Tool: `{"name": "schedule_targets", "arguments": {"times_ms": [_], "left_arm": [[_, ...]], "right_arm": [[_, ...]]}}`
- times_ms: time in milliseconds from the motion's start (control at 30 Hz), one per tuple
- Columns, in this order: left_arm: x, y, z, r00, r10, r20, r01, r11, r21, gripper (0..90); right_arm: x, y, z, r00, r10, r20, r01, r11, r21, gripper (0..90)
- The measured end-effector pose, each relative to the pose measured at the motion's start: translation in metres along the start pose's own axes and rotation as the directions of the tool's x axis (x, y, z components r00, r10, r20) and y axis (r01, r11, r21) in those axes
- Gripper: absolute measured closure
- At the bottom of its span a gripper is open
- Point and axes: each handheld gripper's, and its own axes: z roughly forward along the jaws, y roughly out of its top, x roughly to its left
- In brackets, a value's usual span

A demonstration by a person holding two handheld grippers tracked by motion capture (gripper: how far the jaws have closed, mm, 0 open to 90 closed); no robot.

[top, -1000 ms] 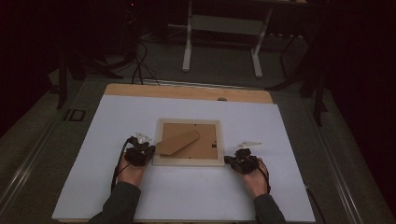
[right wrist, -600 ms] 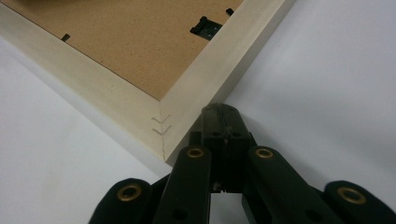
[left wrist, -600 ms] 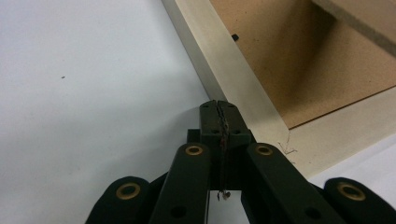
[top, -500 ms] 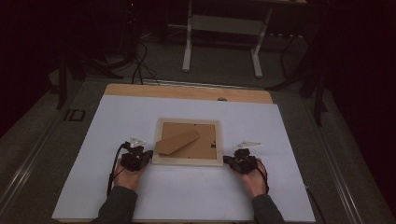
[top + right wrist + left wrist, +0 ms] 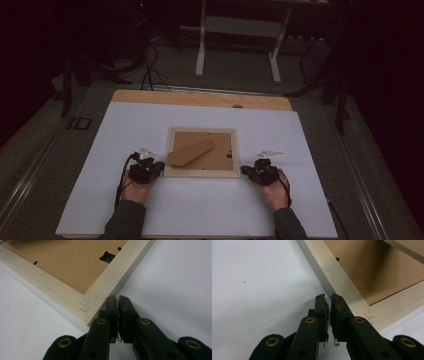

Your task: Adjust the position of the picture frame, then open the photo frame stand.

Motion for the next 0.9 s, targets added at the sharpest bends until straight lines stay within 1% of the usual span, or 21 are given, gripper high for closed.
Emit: {"name": "schedule_targets", "arguments": {"times_ms": [33,67,100,167,267,300,367,433,500,567,600,633,667,700,733,767,900], "left_arm": [[0.001,0.0,-0.001,1.0,-0.007,0.0,0.007,1.0,-0.004,83.3],[0.003,0.001,-0.002,0.9999,-0.012,0.0,0.012,0.9999,-0.009,83.3],[0.006,0.002,-0.005,0.9998,-0.019,0.003,0.019,0.9995,-0.025,82.2],[0.01,0.003,-0.009,0.9994,-0.032,0.01,0.032,0.9988,-0.038,80.8],[0.013,0.004,-0.012,0.9993,-0.035,0.014,0.036,0.9983,-0.046,79.0],[0.015,0.004,-0.014,0.9991,-0.033,0.028,0.034,0.9981,-0.052,77.6],[0.016,0.005,-0.016,0.999,-0.031,0.032,0.033,0.9977,-0.059,76.4],[0.016,0.005,-0.018,0.9987,-0.037,0.036,0.039,0.9969,-0.069,76.0],[0.017,0.006,-0.019,0.9985,-0.04,0.038,0.043,0.9965,-0.072,74.1],[0.017,0.006,-0.019,0.9985,-0.039,0.039,0.042,0.9966,-0.071,71.4],[0.017,0.008,-0.02,0.9982,-0.034,0.05,0.038,0.9964,-0.076,70.1],[0.017,0.008,-0.02,0.9982,-0.034,0.05,0.038,0.9964,-0.076,69.3],[0.018,0.009,-0.022,0.9974,-0.033,0.064,0.038,0.9962,-0.079,69.3],[0.018,0.009,-0.023,0.997,-0.03,0.071,0.036,0.996,-0.082,68.7],[0.018,0.009,-0.023,0.997,-0.03,0.071,0.036,0.996,-0.082,67.7],[0.018,0.01,-0.025,0.997,-0.018,0.075,0.025,0.9962,-0.084,66.6],[0.017,0.012,-0.027,0.9964,-0.009,0.085,0.016,0.996,-0.088,64.4]], "right_arm": [[0.0,0.0,-0.001,0.9999,-0.011,0.009,0.011,1.0,-0.003,83.3],[0.0,0.0,-0.001,0.9999,-0.011,0.009,0.011,1.0,-0.003,83.3],[0.002,0.001,0.0,0.9996,-0.022,0.02,0.022,1.0,-0.002,80.5],[0.003,0.002,0.0,0.9993,-0.027,0.024,0.028,1.0,-0.004,79.0],[0.003,0.003,-0.001,0.999,-0.033,0.03,0.033,0.999,-0.005,76.5],[0.002,0.003,-0.003,0.9992,-0.024,0.033,0.025,1.0,-0.009,72.2],[0.0,0.003,-0.004,0.9997,-0.008,0.024,0.008,1.0,-0.011,70.1],[-0.001,0.003,-0.005,0.9997,-0.009,0.024,0.009,1.0,-0.013,69.6],[-0.003,0.004,-0.007,0.9996,-0.006,0.026,0.006,1.0,-0.022,67.0],[-0.003,0.004,-0.009,0.9997,-0.004,0.025,0.005,1.0,-0.028,65.8],[-0.003,0.005,-0.01,0.9997,-0.002,0.024,0.002,1.0,-0.031,65.0],[-0.003,0.005,-0.01,0.9997,-0.002,0.024,0.002,1.0,-0.031,65.0],[-0.004,0.005,-0.011,0.9997,-0.003,0.023,0.003,0.999,-0.032,64.0],[-0.005,0.005,-0.011,0.9999,0.003,0.012,-0.003,1.0,-0.025,61.7],[-0.005,0.005,-0.011,0.9999,0.003,0.012,-0.003,1.0,-0.025,61.7],[-0.006,0.004,-0.01,1.0,0.005,0.006,-0.005,1.0,-0.013,60.7],[-0.005,0.005,-0.009,1.0,0.005,0.008,-0.005,1.0,-0.01,59.0]]}}
